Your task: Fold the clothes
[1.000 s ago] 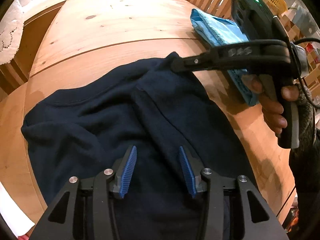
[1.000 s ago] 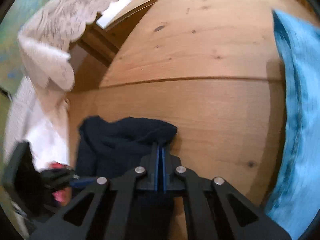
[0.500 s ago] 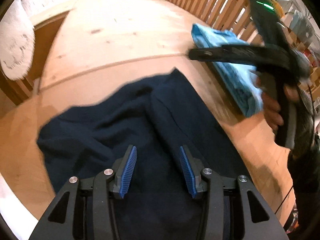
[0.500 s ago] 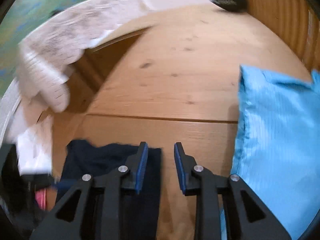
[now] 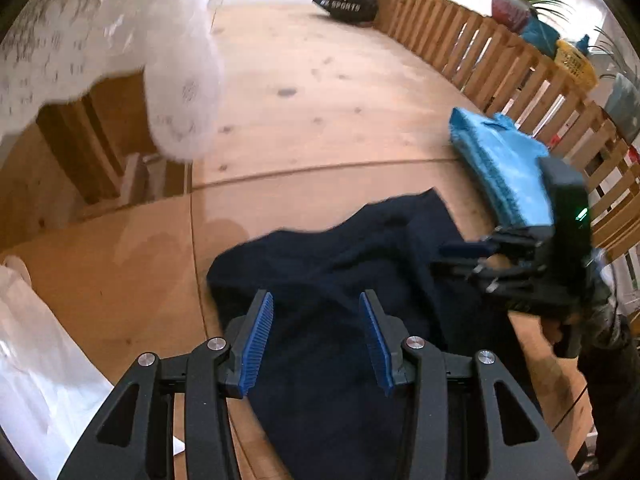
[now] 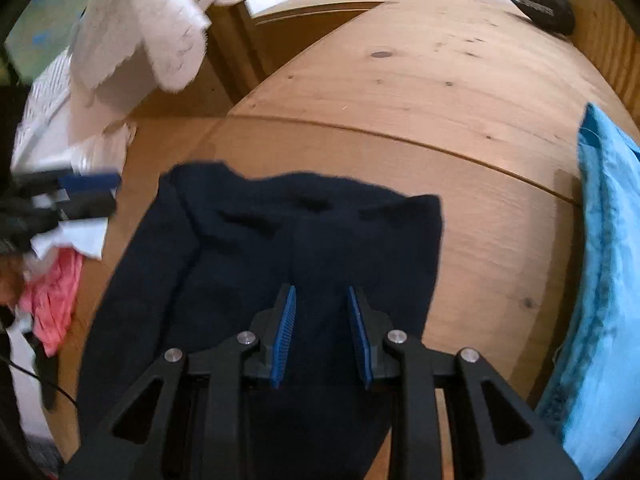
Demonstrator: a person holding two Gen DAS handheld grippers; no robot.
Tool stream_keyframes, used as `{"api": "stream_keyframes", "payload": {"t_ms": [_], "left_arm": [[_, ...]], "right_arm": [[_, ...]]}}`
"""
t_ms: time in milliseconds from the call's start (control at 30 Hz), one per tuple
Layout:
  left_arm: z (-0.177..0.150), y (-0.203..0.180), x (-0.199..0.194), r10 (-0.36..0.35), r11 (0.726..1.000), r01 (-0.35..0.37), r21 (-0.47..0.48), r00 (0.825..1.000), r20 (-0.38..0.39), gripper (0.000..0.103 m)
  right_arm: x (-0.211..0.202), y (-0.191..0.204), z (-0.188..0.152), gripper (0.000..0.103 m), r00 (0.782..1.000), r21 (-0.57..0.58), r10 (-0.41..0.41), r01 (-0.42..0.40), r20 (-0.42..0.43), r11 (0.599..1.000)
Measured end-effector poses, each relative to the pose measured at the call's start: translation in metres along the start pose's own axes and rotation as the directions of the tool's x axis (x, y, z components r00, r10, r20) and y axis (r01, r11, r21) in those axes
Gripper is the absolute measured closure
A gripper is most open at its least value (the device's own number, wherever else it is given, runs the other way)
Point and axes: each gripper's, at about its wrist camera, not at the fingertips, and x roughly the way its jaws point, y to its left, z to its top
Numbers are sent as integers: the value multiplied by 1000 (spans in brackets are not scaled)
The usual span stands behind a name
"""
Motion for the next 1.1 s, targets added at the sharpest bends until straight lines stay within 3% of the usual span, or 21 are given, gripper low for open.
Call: {"api": "stream_keyframes", "payload": {"t_ms": [133,300,400,467,633,667,767,900,1100], "left_arm": [[-7,9,18,-11,1000,11,-20,999,-32,60],[-16,19,38,-24,999,21,-42,998,-65,60],[-21,22,35,-26,999,24,-39,998,-56,60],[-23,24,30,-24,999,23,-33,998,-51,60],[-26,36,20,-31,999,30,-45,999,-28,60],[-26,39,19,-35,998,34,-51,999,-24,60],[-25,46,18,-50,996,49,-68,999,-12,60],[-23,40,27,-84,995,83,-59,996,-22,60],[-17,35,42,-20,999,19,-35,1000,-22,60]], "right_arm": [[-7,0,17,76,998,28,28,-30,62,999],[13,9,37,76,986,59,152,-156,63,986],[36,16,48,80,992,68,123,-124,11,990],[40,12,53,103,996,81,85,-86,7,993],[53,0,65,103,1000,111,-9,9,-3,994],[46,1,66,99,1000,110,-1,0,14,994],[20,6,66,98,996,100,43,-52,84,994],[12,2,57,98,996,95,31,-39,83,995],[1,-3,42,99,997,90,6,-12,74,996]]}}
